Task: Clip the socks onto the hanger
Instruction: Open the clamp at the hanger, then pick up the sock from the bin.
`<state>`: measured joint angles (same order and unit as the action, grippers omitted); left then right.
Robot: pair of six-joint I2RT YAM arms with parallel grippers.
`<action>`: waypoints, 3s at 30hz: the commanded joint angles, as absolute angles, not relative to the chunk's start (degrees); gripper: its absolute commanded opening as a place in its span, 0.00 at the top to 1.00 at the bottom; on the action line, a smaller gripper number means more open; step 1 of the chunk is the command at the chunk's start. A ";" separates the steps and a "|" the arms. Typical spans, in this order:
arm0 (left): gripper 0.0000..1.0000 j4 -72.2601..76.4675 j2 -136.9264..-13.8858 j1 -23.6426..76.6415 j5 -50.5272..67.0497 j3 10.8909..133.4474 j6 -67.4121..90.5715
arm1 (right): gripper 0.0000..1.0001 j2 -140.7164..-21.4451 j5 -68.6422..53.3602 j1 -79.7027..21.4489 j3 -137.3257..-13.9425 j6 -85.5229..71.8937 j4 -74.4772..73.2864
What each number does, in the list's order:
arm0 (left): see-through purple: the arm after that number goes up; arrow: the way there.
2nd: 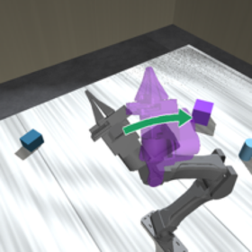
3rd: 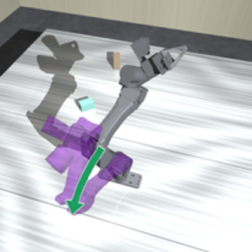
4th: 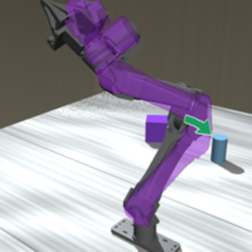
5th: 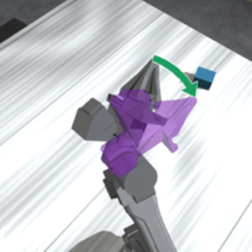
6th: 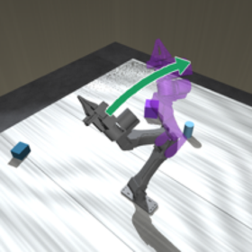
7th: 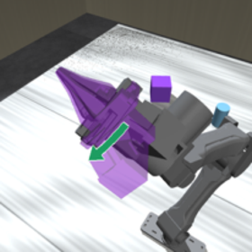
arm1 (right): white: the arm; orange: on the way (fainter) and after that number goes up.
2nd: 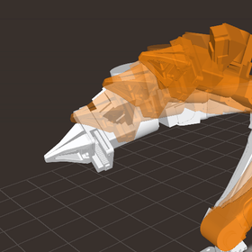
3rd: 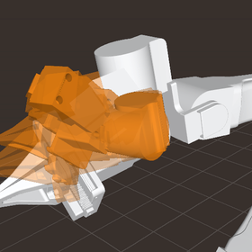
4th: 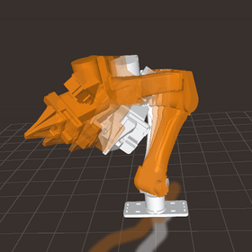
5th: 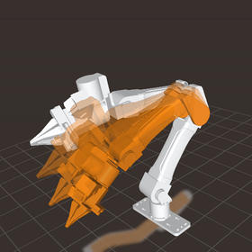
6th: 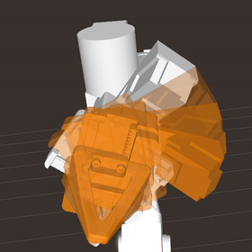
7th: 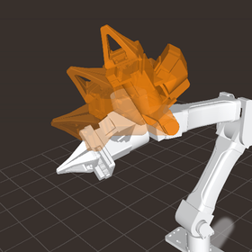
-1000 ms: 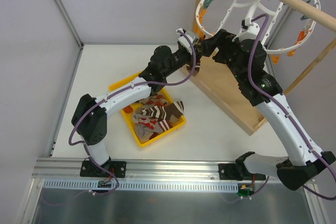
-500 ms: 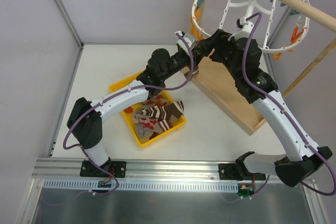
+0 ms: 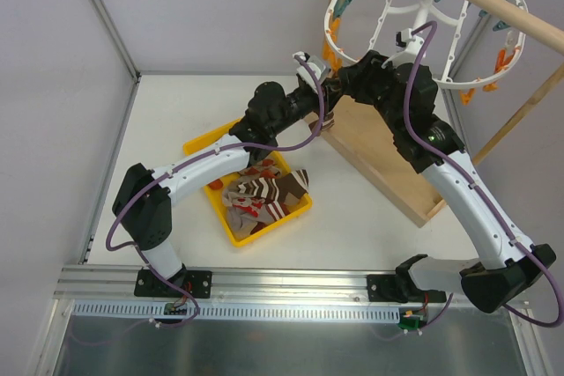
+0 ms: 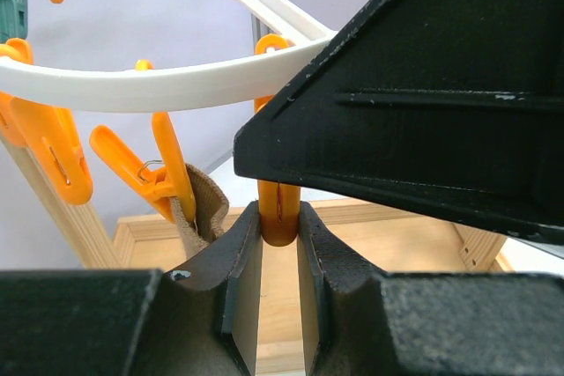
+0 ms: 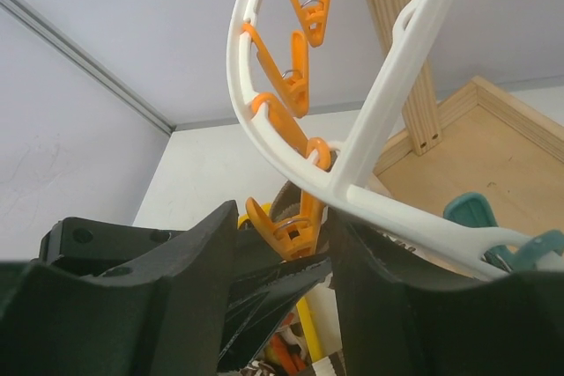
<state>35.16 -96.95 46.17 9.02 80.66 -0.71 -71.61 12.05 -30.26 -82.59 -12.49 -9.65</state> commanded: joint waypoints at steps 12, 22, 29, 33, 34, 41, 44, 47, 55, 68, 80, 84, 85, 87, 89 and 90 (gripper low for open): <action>0.95 36.56 -94.66 47.37 15.73 79.63 -0.09 | 0.55 -71.46 9.84 -28.74 -82.79 -8.35 -5.01; 0.90 36.21 -95.27 47.46 16.17 79.63 -0.17 | 0.97 -71.19 10.99 -28.30 -82.44 -6.77 -4.66; 0.55 34.46 -90.36 47.29 14.15 77.09 3.77 | 0.99 -71.54 10.90 -27.86 -82.27 -6.33 -5.36; 0.41 24.30 -83.77 46.41 12.14 73.31 7.71 | 0.99 -71.54 10.98 -27.51 -82.18 -6.24 -5.80; 0.39 21.91 -81.15 45.36 11.35 72.78 9.04 | 0.99 -71.72 10.81 -27.34 -82.26 -6.15 -5.97; 0.34 0.28 -71.11 33.85 9.50 66.37 24.14 | 0.99 -71.98 9.67 -26.98 -82.71 -6.50 -7.03; 0.36 -8.16 -67.95 29.10 8.88 62.41 28.81 | 0.99 -72.33 8.97 -26.98 -83.41 -6.42 -7.47; 0.36 -11.24 -65.31 28.13 5.11 56.53 31.89 | 0.99 -72.42 8.70 -26.98 -83.06 -6.33 -7.65; 0.44 -5.01 -69.87 28.12 14.85 49.57 21.37 | 0.99 -71.54 8.18 -26.81 -82.26 -5.80 -8.00; 0.41 -10.53 -65.92 28.12 -5.25 37.45 53.40 | 0.99 -71.72 7.30 -26.28 -82.27 -5.27 -8.96; 0.58 -14.41 -72.16 28.12 -10.02 40.87 75.99 | 0.99 -71.28 6.86 -26.10 -82.00 -5.19 -9.14; 0.60 -17.57 -71.02 28.21 -11.24 40.69 81.55 | 0.99 -71.28 7.12 -25.84 -82.09 -4.75 -9.40; 0.60 -19.75 -70.49 28.30 -11.95 40.87 83.04 | 0.99 -71.28 6.77 -25.75 -82.26 -4.66 -9.40; 0.59 -21.26 -69.09 28.30 -13.27 41.39 83.93 | 0.99 -71.63 6.33 -25.58 -82.35 -4.75 -9.40; 0.58 -22.32 -68.47 28.65 -14.06 41.48 84.98 | 0.99 -71.98 5.98 -25.49 -82.53 -4.40 -9.49; 0.57 -22.50 -68.64 28.65 -14.67 41.40 85.51 | 0.99 -72.07 5.80 -25.40 -82.62 -4.48 -9.32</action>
